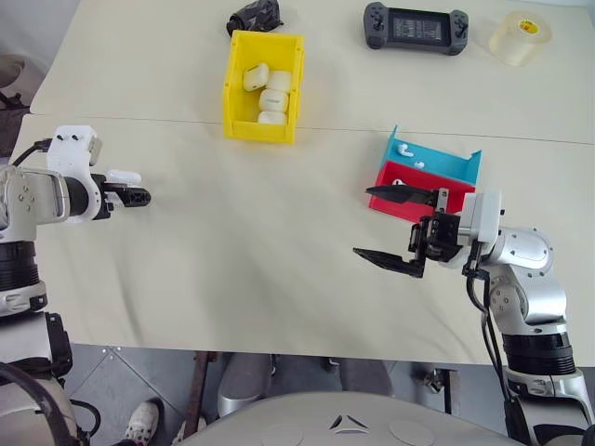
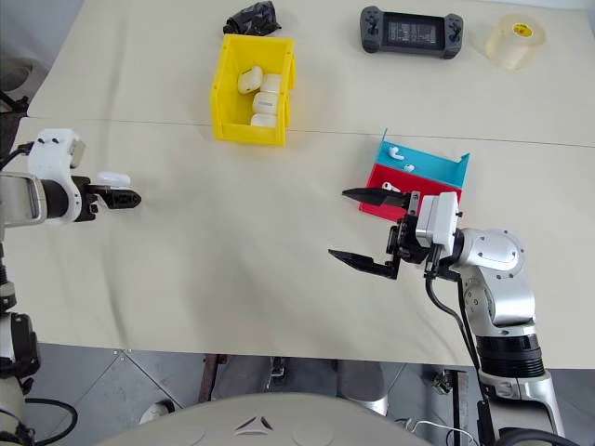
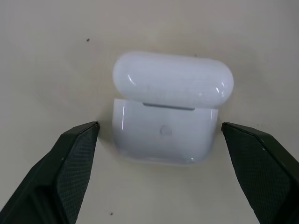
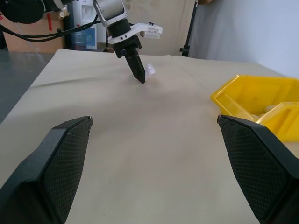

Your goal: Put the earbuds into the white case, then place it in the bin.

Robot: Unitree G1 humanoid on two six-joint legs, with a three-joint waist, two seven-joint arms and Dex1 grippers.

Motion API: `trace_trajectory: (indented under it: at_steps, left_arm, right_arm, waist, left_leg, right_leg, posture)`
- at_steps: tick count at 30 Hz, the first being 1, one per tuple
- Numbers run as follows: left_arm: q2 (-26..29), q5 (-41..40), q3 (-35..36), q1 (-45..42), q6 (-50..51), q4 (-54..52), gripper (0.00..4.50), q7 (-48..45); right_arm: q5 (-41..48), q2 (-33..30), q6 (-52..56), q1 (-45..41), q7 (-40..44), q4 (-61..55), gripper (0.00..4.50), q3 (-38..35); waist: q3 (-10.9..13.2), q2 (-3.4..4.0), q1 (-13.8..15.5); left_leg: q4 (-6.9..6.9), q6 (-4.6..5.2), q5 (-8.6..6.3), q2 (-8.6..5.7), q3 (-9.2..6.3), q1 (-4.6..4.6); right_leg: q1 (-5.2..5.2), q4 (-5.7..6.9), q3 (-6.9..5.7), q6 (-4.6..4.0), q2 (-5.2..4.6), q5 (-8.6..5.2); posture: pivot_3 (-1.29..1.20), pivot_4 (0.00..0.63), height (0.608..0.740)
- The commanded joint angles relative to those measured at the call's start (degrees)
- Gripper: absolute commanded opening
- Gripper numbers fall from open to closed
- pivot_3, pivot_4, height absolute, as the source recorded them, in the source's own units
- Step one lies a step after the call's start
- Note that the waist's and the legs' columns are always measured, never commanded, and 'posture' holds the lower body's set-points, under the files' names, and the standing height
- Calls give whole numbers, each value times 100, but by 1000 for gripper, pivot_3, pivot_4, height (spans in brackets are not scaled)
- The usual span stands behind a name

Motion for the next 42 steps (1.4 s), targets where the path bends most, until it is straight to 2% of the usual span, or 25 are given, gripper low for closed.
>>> trace_trajectory:
  at_steps: [1, 5, 8, 11, 14, 17, 19, 22, 26, 28, 29, 33, 38, 42]
  left_arm:
    - [88, 155, -126, -75, -162, 89, 4462, -190]
    - [155, 193, -263, -45, -145, 86, 4462, -393]
    - [249, 179, -360, 36, -77, 7, 3835, -590]
    - [349, 159, -375, 184, 9, -152, 2907, -743]
    - [357, 180, -194, 315, -37, -275, 2907, -790]
    - [210, 20, 421, 665, -495, -737, 2907, -949]
    - [-1, -329, 1036, 1108, -1136, -1321, 2907, -1368]
    - [-246, -537, 1472, 1705, -2279, -1874, 2907, -1914]
    - [-902, -958, 1850, 2968, -4802, -2678, 2907, -3719]
    - [-552, -607, 1219, 3614, -5650, -2845, 2907, -4763]
    - [-608, -554, 1027, 3684, -6028, -2829, 2907, -5010]
    - [-1406, -937, 540, 3398, -6525, -2712, 2907, -5089]
    - [-2090, -385, -382, 3222, -7631, -2532, 2907, -5255]
    - [-3026, 23, -1229, 2862, -8542, -2140, 2907, -5093]
  right_arm:
    - [15, 3, -159, -34, -65, -87, 4500, -111]
    - [11, 11, -202, -15, -114, -104, 4500, -94]
    - [1, 20, -222, -3, -145, -109, 4500, -80]
    - [-8, 21, -245, 14, -166, -99, 4500, -84]
    - [-19, 16, -262, 18, -176, -75, 4500, -87]
    - [-30, -26, -281, 22, -180, -41, 4500, -118]
    - [-32, -93, -280, 31, -206, -8, 4500, -208]
    - [-35, -206, -300, 64, -196, 28, 4500, -319]
    - [-1, -556, -259, 89, -183, 201, 4500, -700]
    - [-46, -802, -345, 61, -71, 435, 4500, -898]
    - [-66, -934, -403, 22, -2, 590, 4500, -996]
    - [-114, -1431, -536, -43, 130, 1213, 4500, -1454]
    - [-144, -1850, -542, 376, 212, 1305, 4500, -1919]
    - [-357, -2359, -328, 922, 153, 1350, 4500, -2437]
  waist:
    - [0, 0, -6]
    - [0, 1, -2]
    - [0, 0, -2]
    - [0, 1, -10]
    - [0, 1, -10]
    - [0, 0, -18]
    - [0, 0, -8]
    - [0, 0, 3]
    - [0, 3, 7]
    - [1, 0, -1]
    - [2, 4, -2]
    - [13, 25, 65]
    - [9, 31, 91]
    - [9, 32, 137]
  left_leg:
    - [0, 0, 0, 0, 0, 0]
    - [1, 0, 0, 0, 1, 1]
    - [2, 0, 0, 0, 1, 1]
    - [1, 0, 0, 0, 1, 1]
    - [1, 0, 0, 0, 1, 1]
    - [-1, 0, 0, 1, 2, 1]
    - [-1, 0, 0, 3, 1, -2]
    - [2, 0, 0, 4, 0, -6]
    - [-2, 2, -2, 2, 2, -4]
    - [-1, 3, -3, 2, 4, -4]
    - [0, 3, -4, 4, 3, -2]
    - [5, 4, 1, 4, 12, 5]
    - [2, 14, -5, 5, 13, 3]
    - [7, 18, -6, 1, 24, 0]
  right_leg:
    - [0, 0, 0, 0, 0, 0]
    - [0, 1, 1, 0, 0, 0]
    - [0, 2, 1, 0, -1, 0]
    - [0, 2, 2, 0, -1, 0]
    - [0, 3, 2, 0, -1, 0]
    - [0, 2, 4, 0, -1, 0]
    - [-2, -1, 3, 0, -2, 0]
    - [0, -8, 2, 0, -5, 0]
    - [3, -17, 0, 0, -15, 0]
    - [8, -26, -3, 0, -16, 0]
    - [13, -48, -5, -1, -15, 0]
    - [24, -52, -2, -1, -19, 0]
    - [19, -26, -5, 0, -13, 0]
    - [20, -28, -5, 3, -11, 2]
  posture:
    - [0, 150, 740]
    - [0, 150, 740]
    - [0, 150, 740]
    - [0, 150, 740]
    - [0, 150, 740]
    - [0, 150, 740]
    - [0, 150, 740]
    - [0, 150, 740]
    - [0, 150, 740]
    - [0, 150, 740]
    - [0, 150, 740]
    - [0, 150, 740]
    - [0, 150, 740]
    - [0, 150, 740]
